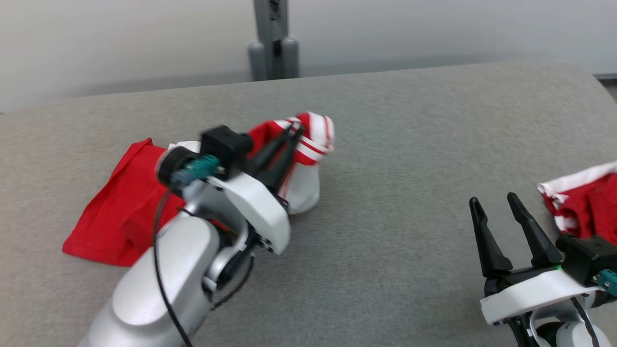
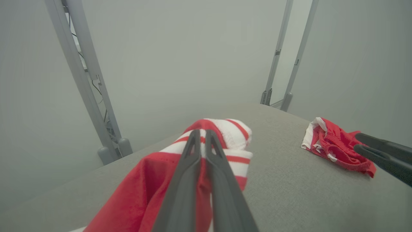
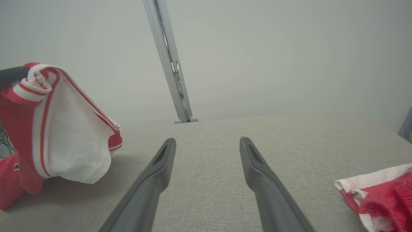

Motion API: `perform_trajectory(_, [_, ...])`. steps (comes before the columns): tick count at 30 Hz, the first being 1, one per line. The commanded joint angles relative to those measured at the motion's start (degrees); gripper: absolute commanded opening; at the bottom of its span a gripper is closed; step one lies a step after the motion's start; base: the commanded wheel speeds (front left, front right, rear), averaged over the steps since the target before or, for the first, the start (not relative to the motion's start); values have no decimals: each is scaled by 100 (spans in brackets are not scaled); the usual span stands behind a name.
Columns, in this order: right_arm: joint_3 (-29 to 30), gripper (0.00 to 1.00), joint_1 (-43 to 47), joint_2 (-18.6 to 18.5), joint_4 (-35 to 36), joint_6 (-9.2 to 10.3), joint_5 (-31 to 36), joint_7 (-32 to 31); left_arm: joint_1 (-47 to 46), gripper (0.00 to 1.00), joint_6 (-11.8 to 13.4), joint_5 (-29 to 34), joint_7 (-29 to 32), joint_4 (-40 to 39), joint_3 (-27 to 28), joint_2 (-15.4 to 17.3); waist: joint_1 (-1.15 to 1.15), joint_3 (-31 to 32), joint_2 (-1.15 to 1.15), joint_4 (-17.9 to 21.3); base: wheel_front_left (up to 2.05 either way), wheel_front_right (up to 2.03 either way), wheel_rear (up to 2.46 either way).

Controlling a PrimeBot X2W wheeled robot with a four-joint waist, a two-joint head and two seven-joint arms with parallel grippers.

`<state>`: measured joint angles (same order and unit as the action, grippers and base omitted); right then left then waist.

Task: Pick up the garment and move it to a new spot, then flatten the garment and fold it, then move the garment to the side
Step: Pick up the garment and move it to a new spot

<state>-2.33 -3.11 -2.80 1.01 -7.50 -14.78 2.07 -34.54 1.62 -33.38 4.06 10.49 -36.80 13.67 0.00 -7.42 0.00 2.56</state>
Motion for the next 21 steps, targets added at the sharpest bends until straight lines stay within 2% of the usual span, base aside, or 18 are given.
perform_trajectory(1, [25,100,-60,-24,-9,2,-61,70,35,0,-11,36,56,-84,-89,-33,0,-165,0,333,0,0,0])
perform_trajectory(9, [30,100,-127,-20,-191,2,-246,347,-98,0,-220,147,426,-272,-767,-463,0,-589,0,1245,0,0,0])
perform_trajectory(14, [-37,100,-165,-20,-341,2,-396,508,-79,0,-380,23,516,260,-957,-603,0,-780,0,1509,0,0,0])
perform_trajectory(18, [-102,100,-185,-23,-444,2,-435,580,-84,0,-484,-62,414,706,-990,-675,0,-797,0,1570,0,0,0])
perform_trajectory(19, [-110,100,-185,-23,-475,2,-443,587,-78,23,-512,-126,375,831,-976,-705,0,-788,0,1572,0,0,0])
perform_trajectory(20, [-102,100,-175,-24,-503,2,-431,600,-97,77,-532,-116,315,918,-972,-726,0,-765,0,1561,0,0,0])
perform_trajectory(21, [-85,100,-167,-23,-529,2,-412,606,-107,100,-564,-136,245,984,-976,-747,0,-739,0,1536,0,0,0])
